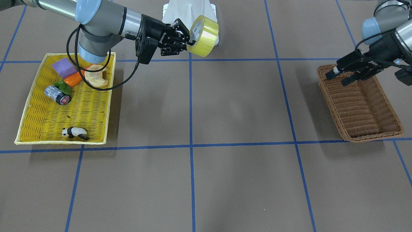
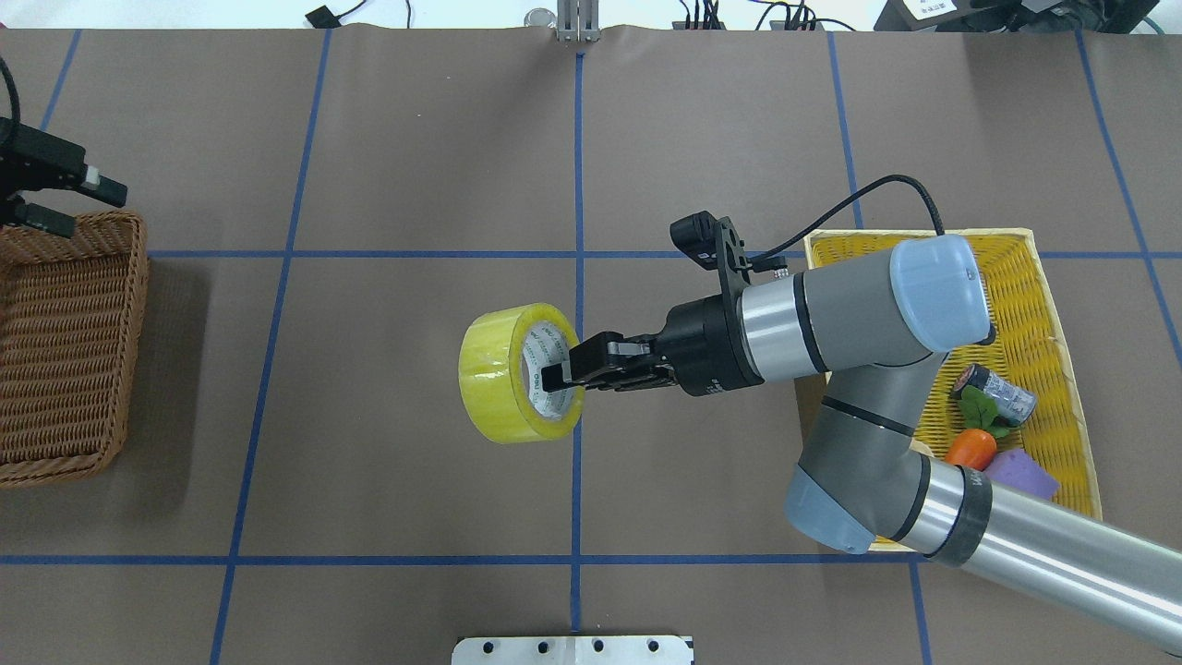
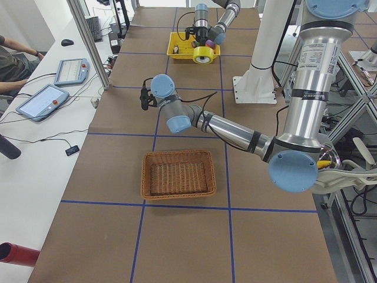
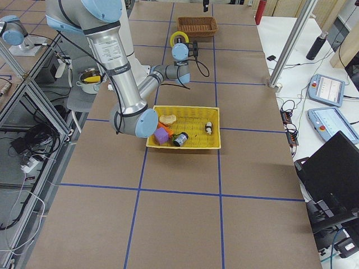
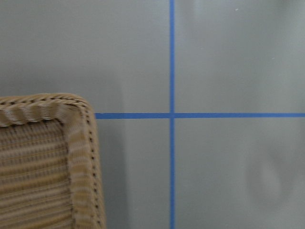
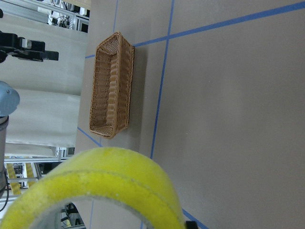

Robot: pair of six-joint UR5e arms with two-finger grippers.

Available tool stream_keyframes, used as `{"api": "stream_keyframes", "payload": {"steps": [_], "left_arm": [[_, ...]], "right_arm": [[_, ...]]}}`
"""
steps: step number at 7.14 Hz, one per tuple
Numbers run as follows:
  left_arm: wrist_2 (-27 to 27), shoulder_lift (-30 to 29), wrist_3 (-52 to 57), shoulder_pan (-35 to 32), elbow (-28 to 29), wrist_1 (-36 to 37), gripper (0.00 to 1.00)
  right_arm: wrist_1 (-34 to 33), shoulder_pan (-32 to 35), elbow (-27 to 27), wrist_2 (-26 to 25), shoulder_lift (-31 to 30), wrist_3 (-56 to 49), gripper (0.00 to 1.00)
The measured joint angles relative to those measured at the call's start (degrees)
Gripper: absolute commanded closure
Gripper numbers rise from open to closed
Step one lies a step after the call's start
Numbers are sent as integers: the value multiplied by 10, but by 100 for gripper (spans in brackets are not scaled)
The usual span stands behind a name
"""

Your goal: Move tape to another basket

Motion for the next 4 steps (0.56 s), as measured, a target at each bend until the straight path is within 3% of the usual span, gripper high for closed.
{"api": "stream_keyframes", "payload": {"steps": [4], "left_arm": [[30,-73,-272,73,18,-232,2]], "right_arm": [[108,-39,-24,-83,10,86,100]]}}
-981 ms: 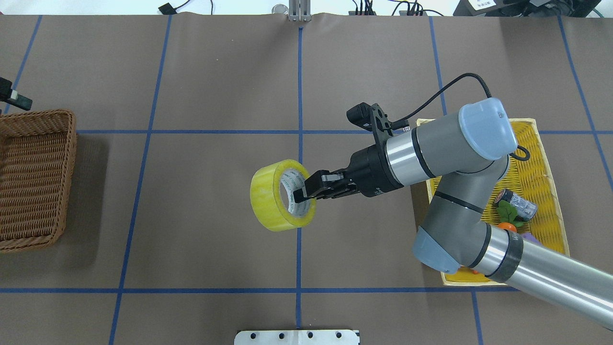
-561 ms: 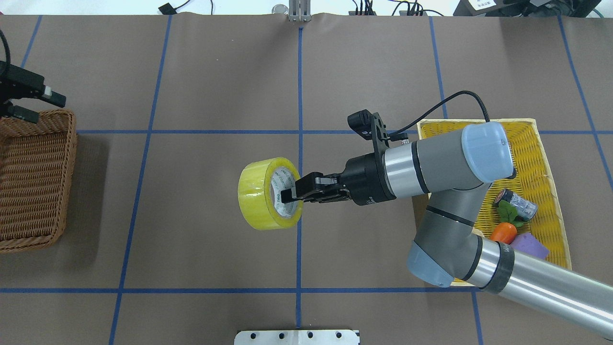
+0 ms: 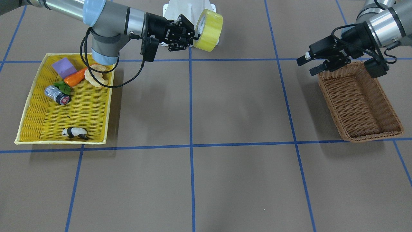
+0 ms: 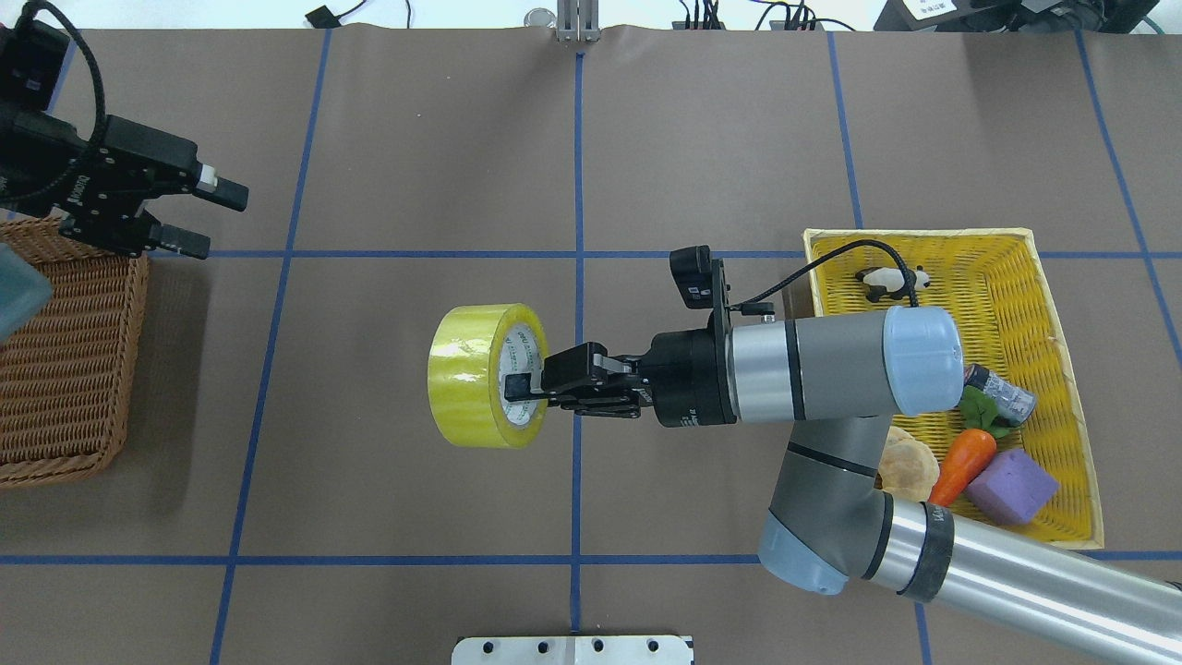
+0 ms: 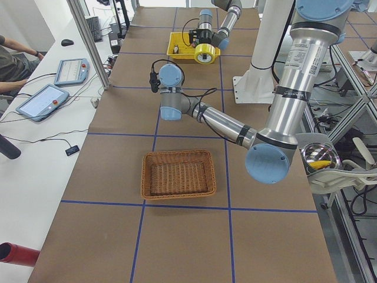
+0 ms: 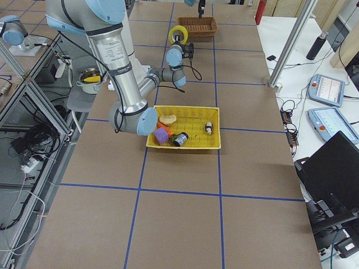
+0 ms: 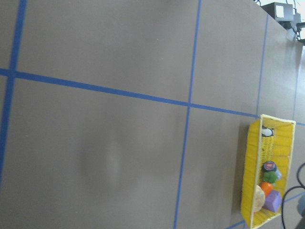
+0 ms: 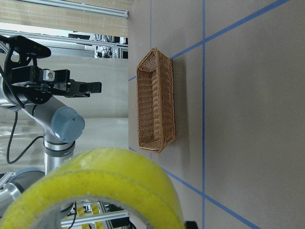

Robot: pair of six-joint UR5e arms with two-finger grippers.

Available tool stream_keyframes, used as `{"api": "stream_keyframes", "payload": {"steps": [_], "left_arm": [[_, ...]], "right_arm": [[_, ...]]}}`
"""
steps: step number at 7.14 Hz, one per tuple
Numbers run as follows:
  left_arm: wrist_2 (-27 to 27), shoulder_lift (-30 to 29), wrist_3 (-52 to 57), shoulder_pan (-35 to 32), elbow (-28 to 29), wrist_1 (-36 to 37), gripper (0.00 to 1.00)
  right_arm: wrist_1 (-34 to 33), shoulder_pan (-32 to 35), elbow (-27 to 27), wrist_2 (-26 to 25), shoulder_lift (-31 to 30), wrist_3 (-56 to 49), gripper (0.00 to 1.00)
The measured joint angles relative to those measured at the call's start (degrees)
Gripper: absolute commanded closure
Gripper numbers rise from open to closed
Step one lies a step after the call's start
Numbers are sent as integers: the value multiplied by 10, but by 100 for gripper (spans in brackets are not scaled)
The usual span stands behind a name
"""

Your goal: Move tape to another basket

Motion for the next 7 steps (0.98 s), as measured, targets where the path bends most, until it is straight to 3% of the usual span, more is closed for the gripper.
{"api": "stream_keyframes", "payload": {"steps": [3,7], "left_arm": [[181,-25,-186,123,11,-224,2],[261,-79,-283,189,36,-348,5]], "right_arm": [[55,-12,-17,-34,6,38,100],[110,-27,-52,-41,33,98,100]]}}
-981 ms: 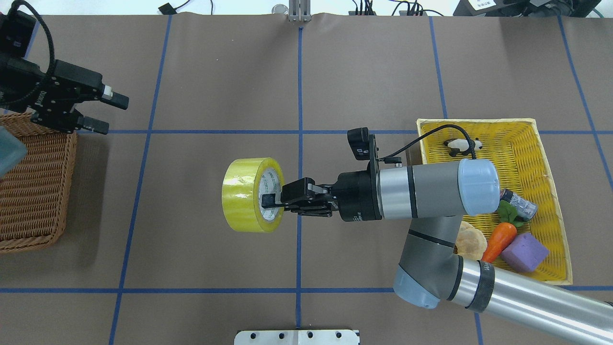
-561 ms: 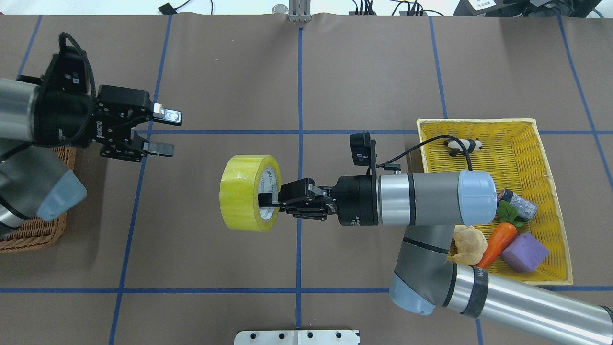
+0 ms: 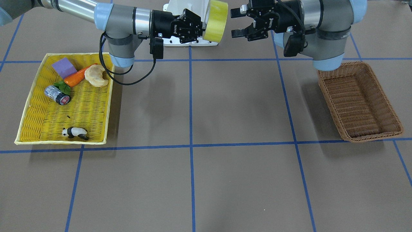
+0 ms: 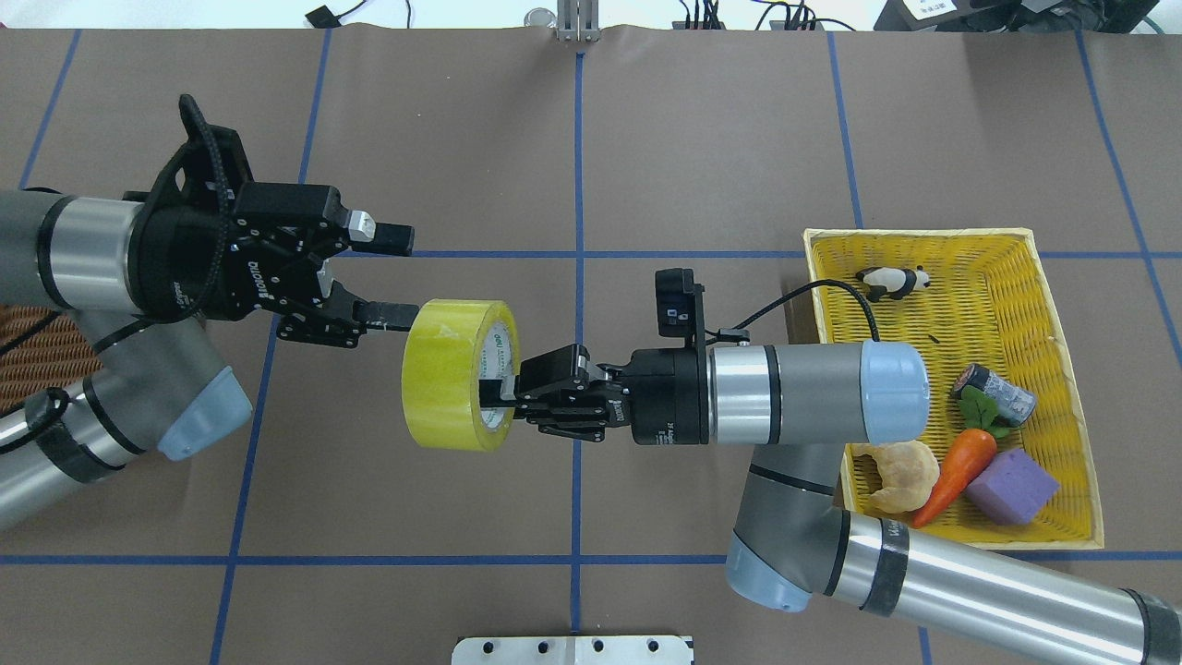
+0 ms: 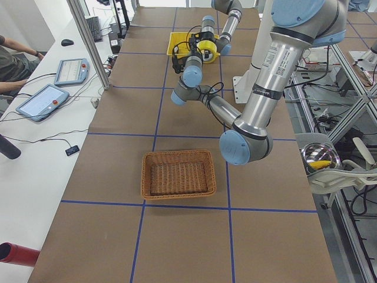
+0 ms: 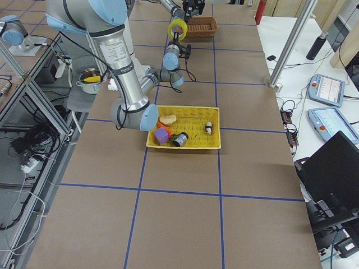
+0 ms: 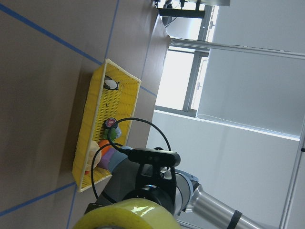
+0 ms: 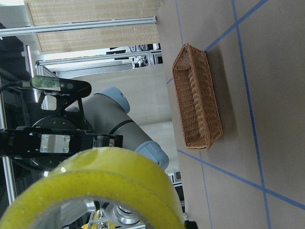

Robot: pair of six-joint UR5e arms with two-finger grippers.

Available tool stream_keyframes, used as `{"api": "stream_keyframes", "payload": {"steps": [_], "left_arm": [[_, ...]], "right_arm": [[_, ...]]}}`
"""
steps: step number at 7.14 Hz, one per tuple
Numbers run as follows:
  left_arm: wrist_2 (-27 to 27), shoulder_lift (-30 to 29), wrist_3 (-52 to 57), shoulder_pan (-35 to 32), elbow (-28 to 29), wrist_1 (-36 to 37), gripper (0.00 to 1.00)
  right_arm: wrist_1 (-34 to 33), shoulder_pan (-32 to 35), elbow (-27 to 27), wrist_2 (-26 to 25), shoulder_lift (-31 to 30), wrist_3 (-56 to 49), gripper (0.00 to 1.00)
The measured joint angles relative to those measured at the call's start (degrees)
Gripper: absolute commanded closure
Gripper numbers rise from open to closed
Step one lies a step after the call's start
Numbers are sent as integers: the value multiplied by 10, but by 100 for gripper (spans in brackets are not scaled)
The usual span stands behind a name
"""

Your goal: Move tape to another basket

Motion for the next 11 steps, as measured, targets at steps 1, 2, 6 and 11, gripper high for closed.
{"api": "stream_keyframes", "payload": {"steps": [1,2,6,11], "left_arm": [[9,-3,-5,12,6,-15,6],[13,-3,-16,17,10,-28,6],[15,-6,-57,23,10,-59,14],[16,-7,-59,42,8,-72,41]], "right_arm": [[20,-3,-9,0,3,7,100],[46,-3,-21,0,3,21,100],[74,-4,-34,-3,6,44,100],[75,-6,-37,-21,11,46,100]]}}
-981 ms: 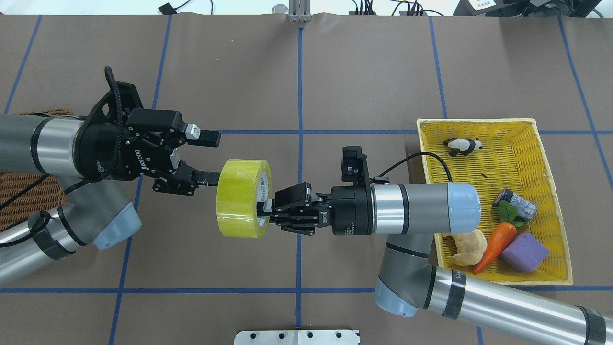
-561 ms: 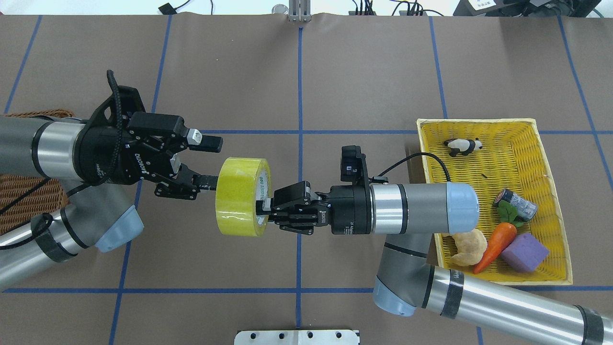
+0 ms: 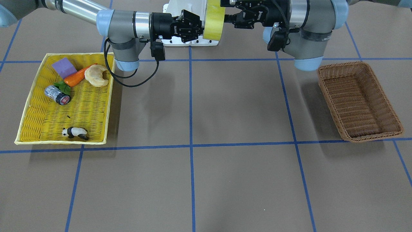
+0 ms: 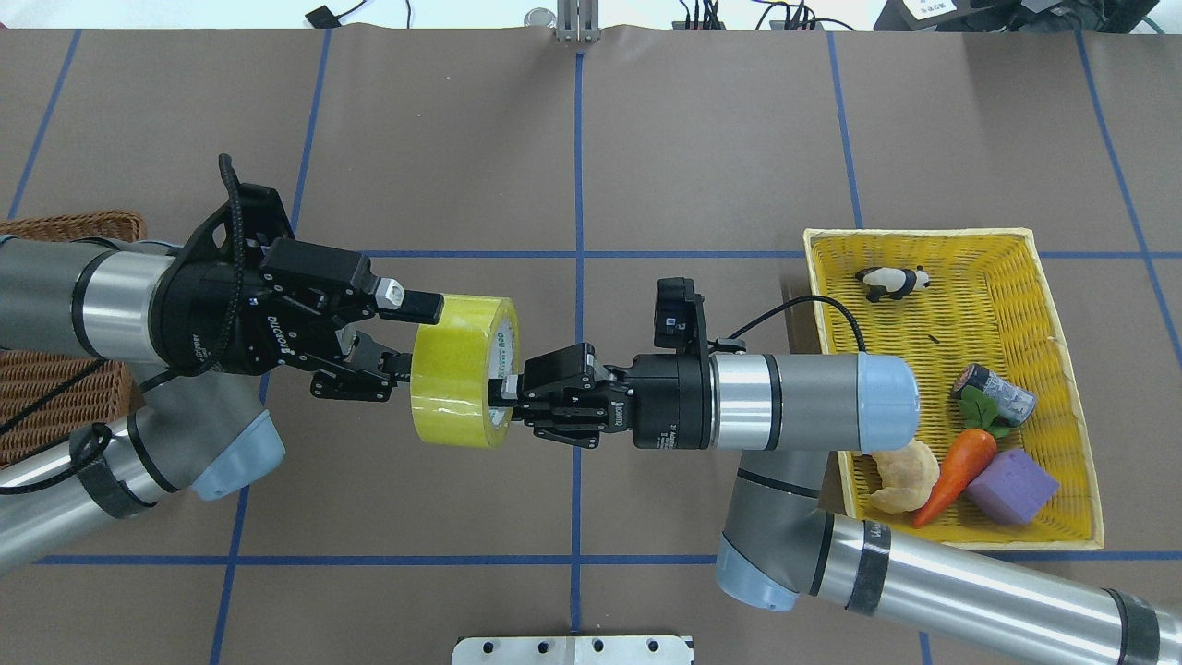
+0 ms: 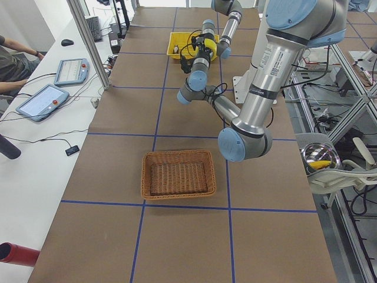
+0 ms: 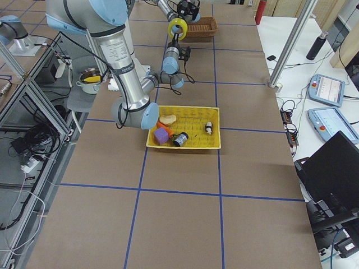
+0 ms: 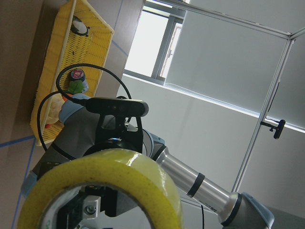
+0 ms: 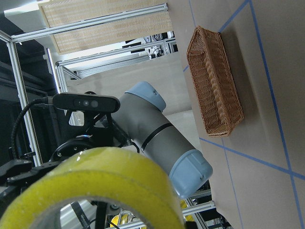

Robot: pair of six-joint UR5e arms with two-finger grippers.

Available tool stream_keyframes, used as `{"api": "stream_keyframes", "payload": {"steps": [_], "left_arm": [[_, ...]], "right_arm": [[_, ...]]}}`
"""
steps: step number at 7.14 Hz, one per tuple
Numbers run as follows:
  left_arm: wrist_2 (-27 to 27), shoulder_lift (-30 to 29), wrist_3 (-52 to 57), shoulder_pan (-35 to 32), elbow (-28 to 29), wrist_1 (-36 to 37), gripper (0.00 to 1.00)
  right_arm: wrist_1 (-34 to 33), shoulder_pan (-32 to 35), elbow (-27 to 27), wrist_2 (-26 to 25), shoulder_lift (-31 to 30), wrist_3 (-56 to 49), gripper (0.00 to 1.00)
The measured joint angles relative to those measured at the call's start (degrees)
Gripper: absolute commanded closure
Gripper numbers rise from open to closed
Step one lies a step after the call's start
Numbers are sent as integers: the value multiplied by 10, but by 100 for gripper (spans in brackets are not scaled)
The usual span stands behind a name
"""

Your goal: Move tape to another basket

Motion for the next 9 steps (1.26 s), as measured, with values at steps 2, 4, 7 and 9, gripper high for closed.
{"api": "stream_keyframes", "payload": {"steps": [2,4,7,9], "left_arm": [[0,0,0,3,-2,0,72],[0,-1,0,5,-4,-3,100],[0,0,-1,7,-7,-12,100],[-1,3,-2,6,-9,-16,100]], "right_arm": [[0,-2,-1,-2,1,0,100],[0,-5,-2,-9,3,11,1],[7,-14,0,-29,-2,54,0],[39,-15,0,-28,-25,56,0]]}}
